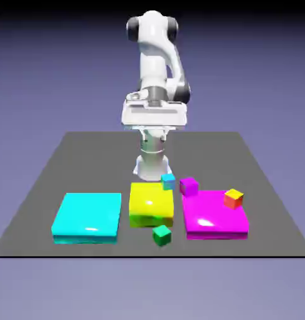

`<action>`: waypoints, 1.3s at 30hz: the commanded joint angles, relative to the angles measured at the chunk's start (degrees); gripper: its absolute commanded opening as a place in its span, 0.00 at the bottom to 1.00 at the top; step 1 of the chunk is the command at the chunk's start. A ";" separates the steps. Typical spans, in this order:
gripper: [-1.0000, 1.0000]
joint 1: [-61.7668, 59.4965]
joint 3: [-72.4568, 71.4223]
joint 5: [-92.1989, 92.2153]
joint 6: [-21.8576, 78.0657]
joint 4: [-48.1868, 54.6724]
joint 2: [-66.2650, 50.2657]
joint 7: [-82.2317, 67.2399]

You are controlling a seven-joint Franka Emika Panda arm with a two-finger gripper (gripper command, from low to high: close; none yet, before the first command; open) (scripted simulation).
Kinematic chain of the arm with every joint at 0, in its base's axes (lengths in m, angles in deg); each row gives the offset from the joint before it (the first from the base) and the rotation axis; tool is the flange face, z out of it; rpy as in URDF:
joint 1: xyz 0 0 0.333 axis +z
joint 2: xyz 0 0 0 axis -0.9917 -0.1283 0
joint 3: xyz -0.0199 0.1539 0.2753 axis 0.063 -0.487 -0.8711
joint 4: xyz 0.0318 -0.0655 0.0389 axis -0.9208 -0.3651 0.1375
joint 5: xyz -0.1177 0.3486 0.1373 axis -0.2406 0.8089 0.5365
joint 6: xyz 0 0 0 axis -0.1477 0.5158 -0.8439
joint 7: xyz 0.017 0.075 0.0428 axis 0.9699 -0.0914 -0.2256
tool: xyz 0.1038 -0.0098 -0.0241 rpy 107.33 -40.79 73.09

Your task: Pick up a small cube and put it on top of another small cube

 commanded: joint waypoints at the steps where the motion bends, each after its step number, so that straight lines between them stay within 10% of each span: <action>1: 0.50 0.89 0.63 1.14 0.43 0.68 -2.08 -2.17; 29: 0.50 9.50 1.82 33.57 0.81 19.38 -56.90 -54.44; 30: 0.00 9.50 1.82 33.57 0.81 19.38 -56.90 -54.44; 39: 0.00 20.34 11.48 22.48 10.83 14.41 -42.38 -44.09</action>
